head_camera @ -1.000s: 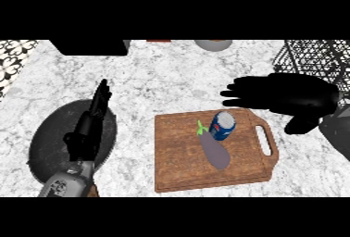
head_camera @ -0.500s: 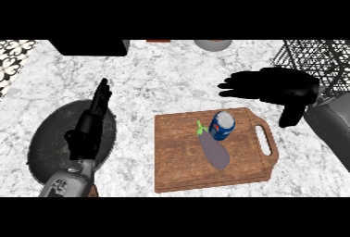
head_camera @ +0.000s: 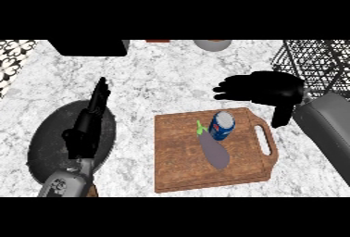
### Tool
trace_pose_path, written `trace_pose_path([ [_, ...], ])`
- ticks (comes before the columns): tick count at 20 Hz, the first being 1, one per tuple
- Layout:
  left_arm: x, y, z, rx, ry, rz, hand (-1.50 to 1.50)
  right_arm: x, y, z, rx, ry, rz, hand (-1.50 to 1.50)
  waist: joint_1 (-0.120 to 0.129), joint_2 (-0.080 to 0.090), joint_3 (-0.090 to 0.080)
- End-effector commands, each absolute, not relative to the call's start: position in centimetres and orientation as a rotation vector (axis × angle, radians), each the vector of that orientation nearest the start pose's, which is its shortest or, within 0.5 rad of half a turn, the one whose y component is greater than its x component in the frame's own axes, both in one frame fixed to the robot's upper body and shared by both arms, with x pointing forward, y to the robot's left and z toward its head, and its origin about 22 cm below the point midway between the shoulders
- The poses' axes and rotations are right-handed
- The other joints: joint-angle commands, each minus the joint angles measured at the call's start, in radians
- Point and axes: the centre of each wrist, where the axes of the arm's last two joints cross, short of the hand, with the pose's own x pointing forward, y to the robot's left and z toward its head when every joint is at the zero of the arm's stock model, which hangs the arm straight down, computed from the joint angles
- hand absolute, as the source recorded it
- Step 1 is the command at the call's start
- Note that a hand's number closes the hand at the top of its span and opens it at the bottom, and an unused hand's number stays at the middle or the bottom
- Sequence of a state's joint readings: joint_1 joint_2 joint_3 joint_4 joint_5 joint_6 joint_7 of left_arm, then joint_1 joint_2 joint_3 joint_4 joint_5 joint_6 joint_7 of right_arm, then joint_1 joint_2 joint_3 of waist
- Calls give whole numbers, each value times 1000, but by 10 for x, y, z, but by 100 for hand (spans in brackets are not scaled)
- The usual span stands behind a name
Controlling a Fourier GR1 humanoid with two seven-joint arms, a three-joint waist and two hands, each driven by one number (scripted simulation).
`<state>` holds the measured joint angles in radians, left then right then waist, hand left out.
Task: Pick the can from the cutting board and place it in the tiered basket
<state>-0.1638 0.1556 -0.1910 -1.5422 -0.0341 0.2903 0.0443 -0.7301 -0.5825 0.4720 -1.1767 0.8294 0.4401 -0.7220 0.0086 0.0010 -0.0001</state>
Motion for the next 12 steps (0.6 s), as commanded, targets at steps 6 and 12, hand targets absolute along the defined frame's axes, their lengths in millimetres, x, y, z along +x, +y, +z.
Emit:
trace_pose_path([
  [6, 279, 202, 35, 212, -1661, -107, 0, 372, -219, 118, 3, 2070, -2999, -150, -9, -2, 0],
  [12, 277, 199, 36, 164, -1665, -110, 0, 376, -200, 112, 25, 2038, -3033, -150, -4, -1, 0],
])
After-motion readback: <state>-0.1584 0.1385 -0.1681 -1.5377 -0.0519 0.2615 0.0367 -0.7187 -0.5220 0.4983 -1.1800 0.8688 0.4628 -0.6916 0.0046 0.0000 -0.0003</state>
